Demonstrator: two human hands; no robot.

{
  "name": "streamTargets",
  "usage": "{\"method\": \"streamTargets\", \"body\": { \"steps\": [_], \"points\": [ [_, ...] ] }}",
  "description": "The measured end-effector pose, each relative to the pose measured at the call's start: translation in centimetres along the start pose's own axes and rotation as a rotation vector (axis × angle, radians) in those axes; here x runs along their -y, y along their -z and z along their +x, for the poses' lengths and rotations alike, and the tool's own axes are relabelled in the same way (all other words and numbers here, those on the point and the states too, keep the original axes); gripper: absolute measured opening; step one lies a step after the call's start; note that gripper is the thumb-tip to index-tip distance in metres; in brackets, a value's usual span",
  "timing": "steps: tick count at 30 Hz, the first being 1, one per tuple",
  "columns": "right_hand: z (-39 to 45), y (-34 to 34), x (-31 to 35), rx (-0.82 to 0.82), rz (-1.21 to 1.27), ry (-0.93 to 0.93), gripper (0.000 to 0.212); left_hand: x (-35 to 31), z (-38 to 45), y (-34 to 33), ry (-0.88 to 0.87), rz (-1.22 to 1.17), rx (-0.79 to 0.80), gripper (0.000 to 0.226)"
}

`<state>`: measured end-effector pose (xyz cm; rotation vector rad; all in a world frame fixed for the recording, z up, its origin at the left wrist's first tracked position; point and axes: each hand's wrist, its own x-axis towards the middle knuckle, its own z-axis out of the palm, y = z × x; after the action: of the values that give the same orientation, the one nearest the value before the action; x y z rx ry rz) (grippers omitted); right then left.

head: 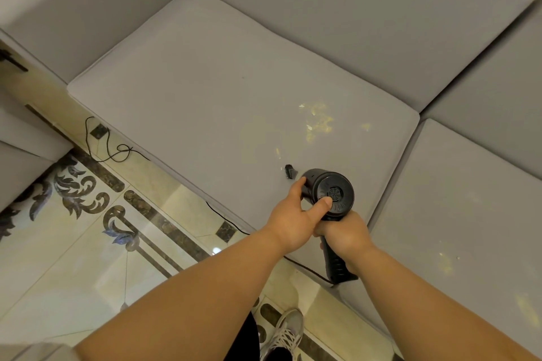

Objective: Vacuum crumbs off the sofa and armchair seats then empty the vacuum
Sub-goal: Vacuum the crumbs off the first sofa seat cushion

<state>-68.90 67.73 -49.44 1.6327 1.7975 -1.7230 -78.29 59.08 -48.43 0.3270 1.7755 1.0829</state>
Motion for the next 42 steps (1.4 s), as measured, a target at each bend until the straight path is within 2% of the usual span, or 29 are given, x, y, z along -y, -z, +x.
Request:
{"method": "streamTargets", "body": {
  "steps": [10, 17, 21, 26, 42],
  "points": [
    [1.7, -1.3, 3.5, -0.005, 0.026, 0.112, 0.023, -2.0, 1.8, 2.6, -0.062, 0.039, -0.069, 0.079],
    [4.0, -3.0, 5.4, 0.030, 0.009, 0.027, 0.025, -1.8, 4.4, 4.9, -0.013, 0.062, -0.049, 0.077],
    [3.6, -2.5, 5.4, 0.008, 0.011, 0.042, 0.020, -2.1, 4.1, 4.3, -0.011, 0.047, -0.046, 0.078],
    [2.6, -1.8, 4.5, -0.020, 0.044, 0.052, 0.012, -2.5, 3.2, 3.2, -0.020, 0.041, -0.047, 0.079],
    [-0.2, -0.4, -0.6, -0.063, 0.112, 0.054, 0.017, -0.8, -0.6, -0.7, -0.043, 0.047, -0.020, 0.079]
  ]
}}
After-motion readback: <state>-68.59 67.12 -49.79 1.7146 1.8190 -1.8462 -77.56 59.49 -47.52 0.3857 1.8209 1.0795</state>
